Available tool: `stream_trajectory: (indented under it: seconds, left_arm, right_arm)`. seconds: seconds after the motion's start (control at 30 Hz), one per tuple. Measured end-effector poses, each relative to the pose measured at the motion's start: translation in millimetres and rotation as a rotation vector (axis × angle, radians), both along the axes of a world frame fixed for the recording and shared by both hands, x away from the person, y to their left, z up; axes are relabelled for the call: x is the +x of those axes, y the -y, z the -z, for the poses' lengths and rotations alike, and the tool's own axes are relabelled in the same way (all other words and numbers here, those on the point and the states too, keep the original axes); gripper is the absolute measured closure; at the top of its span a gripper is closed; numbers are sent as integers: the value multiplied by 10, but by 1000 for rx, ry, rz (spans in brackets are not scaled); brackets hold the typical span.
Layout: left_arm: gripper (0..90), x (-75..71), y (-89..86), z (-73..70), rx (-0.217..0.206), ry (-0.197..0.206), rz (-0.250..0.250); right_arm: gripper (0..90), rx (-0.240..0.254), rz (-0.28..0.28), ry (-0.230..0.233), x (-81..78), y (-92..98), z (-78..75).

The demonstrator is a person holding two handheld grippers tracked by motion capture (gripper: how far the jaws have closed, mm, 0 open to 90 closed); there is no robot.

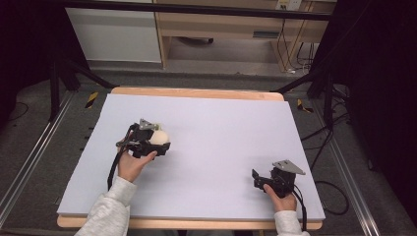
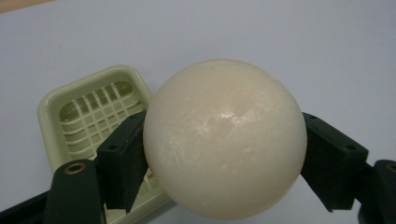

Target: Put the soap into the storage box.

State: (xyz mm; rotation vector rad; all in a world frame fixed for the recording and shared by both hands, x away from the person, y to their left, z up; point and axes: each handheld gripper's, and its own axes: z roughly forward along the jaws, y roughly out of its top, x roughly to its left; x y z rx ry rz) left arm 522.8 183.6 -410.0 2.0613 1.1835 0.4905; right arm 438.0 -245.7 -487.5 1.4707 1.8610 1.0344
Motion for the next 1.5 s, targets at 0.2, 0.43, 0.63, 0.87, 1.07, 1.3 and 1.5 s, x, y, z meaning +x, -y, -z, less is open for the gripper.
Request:
stream_trajectory:
  seconds: [0.2, 0.43, 0.63, 0.87, 1.07, 1.3, 1.5]
  left_arm:
    - [239, 62, -78, 0, -3, 1, -31]
    - [238, 153, -176, 37, -4, -14, -73]
    - [239, 199, -198, 54, 12, -24, -80]
    - [238, 250, -212, 39, 7, -21, -90]
    - [238, 284, -225, 37, 12, -20, -95]
    - [238, 375, -275, 78, 20, -40, -118]
    - [238, 412, -288, 114, 22, -47, -125]
  right_arm:
    - [53, 3, 1, -1, -2, -3, -1]
    - [53, 2, -1, -2, 2, 1, 0]
    - [53, 1, 0, -2, 2, 1, 1]
    - [53, 4, 1, -3, 2, 1, 1]
    - [53, 3, 0, -4, 3, 1, 1]
    - [53, 5, 1, -3, 3, 2, 1]
    - [53, 5, 1, -2, 2, 2, 1]
